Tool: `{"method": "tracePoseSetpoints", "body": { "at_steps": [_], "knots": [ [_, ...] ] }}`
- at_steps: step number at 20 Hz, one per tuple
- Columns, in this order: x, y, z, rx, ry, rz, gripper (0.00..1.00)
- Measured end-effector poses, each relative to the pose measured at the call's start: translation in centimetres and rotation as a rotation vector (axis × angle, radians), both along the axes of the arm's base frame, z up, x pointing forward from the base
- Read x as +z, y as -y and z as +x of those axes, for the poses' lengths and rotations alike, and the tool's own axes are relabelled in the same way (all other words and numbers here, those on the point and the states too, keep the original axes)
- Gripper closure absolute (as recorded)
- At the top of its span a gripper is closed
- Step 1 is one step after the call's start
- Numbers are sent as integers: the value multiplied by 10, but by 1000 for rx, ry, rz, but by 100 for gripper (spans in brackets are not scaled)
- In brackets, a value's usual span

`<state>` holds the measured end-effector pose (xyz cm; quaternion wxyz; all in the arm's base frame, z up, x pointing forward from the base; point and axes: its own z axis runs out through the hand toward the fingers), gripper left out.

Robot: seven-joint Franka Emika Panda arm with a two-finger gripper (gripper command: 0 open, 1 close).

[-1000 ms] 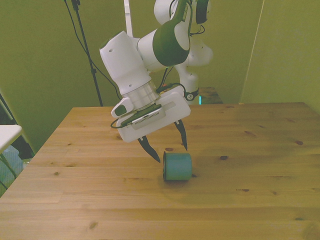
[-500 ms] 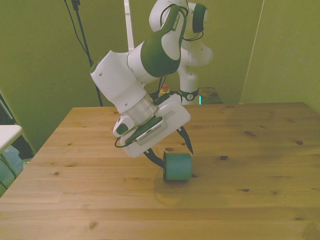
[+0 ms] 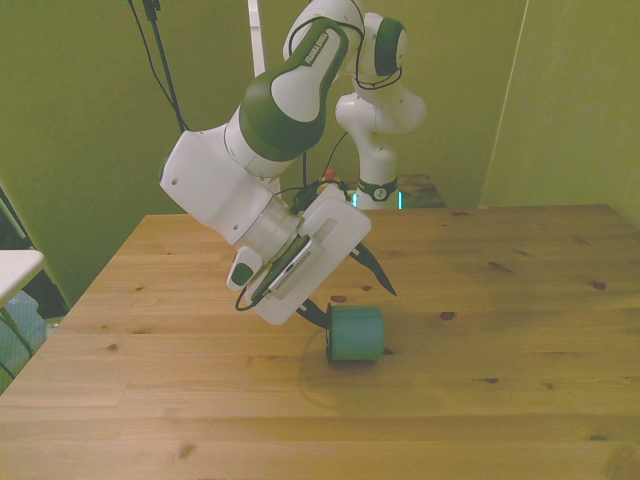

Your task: Flip the mug upright

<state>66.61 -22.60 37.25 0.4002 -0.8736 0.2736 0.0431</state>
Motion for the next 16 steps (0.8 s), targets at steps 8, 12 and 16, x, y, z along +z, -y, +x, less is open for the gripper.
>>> {"method": "tracePoseSetpoints", "body": {
  "at_steps": [8, 12, 16],
  "knots": [
    [-21, -2, 1, 26, -12, 120, 0],
    [-24, -2, 0, 31, -17, 164, 100],
    [-27, -3, 0, 30, -19, 189, 100]
  ]
}}
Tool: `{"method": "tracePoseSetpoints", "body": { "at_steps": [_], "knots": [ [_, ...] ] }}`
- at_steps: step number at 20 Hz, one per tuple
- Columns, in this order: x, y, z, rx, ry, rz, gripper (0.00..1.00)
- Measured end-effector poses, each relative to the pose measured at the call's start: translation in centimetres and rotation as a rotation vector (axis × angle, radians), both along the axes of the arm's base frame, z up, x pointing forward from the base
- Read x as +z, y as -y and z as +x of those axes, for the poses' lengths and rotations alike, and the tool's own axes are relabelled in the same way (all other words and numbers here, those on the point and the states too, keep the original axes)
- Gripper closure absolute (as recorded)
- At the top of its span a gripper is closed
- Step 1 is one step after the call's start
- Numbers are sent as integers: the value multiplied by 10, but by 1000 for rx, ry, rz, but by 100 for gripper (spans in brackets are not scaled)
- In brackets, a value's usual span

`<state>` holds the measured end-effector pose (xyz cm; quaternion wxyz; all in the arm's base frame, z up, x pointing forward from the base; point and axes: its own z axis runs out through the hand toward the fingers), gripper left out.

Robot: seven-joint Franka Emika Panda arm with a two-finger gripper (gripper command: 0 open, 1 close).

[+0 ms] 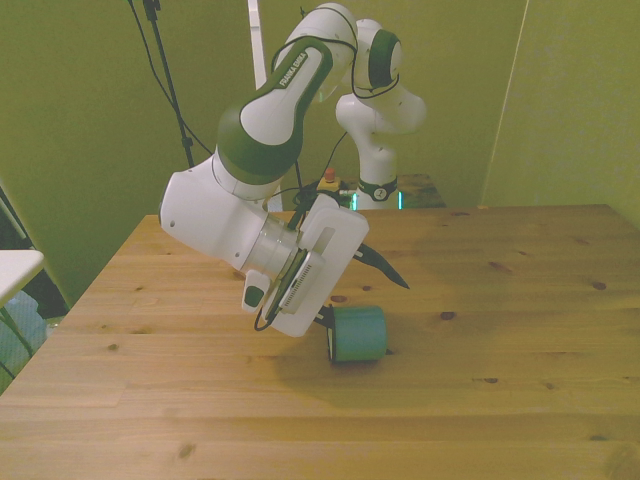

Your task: Flip the mug upright

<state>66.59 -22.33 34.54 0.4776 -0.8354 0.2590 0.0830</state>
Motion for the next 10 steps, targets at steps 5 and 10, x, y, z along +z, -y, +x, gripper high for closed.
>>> {"method": "tracePoseSetpoints", "body": {
  "at_steps": [5, 10],
  "knots": [
    [-10, -2, 4, 6, -7, 14, 100],
    [-12, -5, 9, 13, -3, 16, 100]
  ]
}}
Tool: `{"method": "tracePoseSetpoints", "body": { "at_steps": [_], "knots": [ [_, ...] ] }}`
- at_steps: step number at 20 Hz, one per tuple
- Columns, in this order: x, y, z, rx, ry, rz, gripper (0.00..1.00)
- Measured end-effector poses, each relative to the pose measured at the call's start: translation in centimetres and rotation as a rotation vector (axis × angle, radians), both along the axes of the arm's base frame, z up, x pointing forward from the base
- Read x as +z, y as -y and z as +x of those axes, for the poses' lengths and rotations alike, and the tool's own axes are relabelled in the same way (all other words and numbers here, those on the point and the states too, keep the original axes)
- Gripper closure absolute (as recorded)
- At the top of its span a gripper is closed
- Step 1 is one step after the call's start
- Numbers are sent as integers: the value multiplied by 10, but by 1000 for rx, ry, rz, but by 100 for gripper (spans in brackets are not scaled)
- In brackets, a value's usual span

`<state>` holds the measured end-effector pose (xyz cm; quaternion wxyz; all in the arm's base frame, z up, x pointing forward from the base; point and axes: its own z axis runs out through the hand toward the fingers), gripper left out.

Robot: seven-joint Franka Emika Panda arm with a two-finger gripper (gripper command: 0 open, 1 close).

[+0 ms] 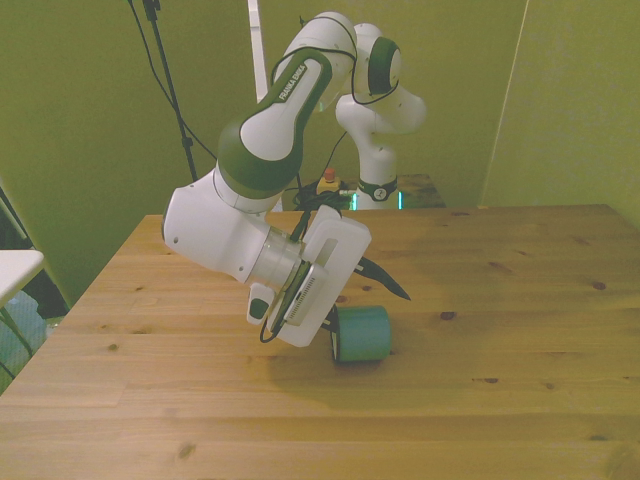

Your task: Flip the mug upright

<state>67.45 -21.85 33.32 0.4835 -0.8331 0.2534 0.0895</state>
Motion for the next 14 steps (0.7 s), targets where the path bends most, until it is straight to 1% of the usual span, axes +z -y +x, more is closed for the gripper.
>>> {"method": "tracePoseSetpoints", "body": {
  "at_steps": [14],
  "knots": [
    [0, -6, 6, 28, 0, 11, 100]
  ]
}}
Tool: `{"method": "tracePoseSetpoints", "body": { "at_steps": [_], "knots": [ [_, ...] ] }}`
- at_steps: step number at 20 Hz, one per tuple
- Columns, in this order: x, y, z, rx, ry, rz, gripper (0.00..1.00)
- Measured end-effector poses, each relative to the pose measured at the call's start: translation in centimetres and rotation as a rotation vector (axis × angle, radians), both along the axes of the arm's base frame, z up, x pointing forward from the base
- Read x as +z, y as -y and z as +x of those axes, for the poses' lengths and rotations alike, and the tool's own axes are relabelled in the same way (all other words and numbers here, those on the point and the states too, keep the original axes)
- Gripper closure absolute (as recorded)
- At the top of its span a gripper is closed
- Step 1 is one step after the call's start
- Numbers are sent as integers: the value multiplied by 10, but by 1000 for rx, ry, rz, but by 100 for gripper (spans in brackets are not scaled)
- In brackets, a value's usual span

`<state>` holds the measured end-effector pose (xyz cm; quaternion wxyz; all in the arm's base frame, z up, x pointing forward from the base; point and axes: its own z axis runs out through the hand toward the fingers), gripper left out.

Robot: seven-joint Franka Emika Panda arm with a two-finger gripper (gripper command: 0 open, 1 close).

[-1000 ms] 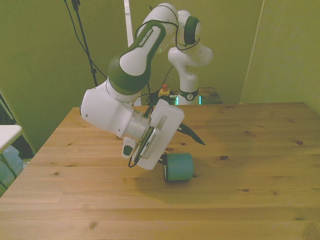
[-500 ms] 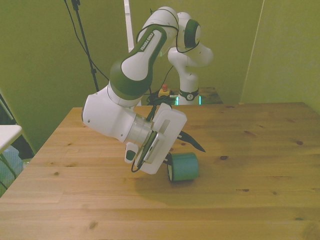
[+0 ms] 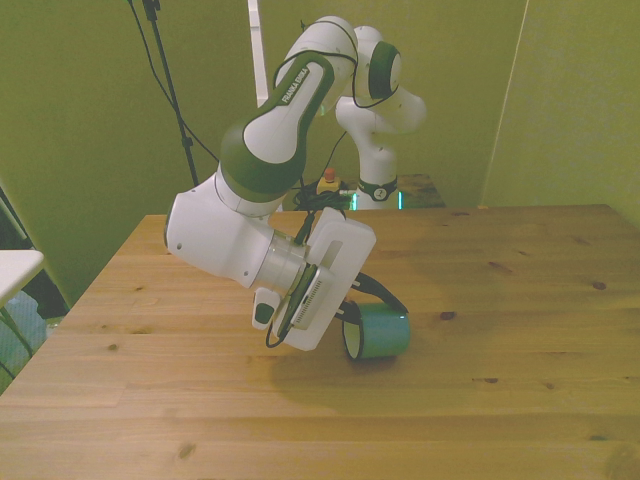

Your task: Flip the mug upright

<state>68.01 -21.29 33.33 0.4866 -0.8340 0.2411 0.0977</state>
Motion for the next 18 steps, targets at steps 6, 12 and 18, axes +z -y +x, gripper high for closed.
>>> {"method": "tracePoseSetpoints", "body": {
  "at_steps": [6, 12, 18],
  "knots": [
    [18, 2, 4, -24, 36, -61, 100],
    [77, -40, -9, -44, 130, -341, 100],
    [67, -97, -46, -11, 148, -585, 100]
  ]
}}
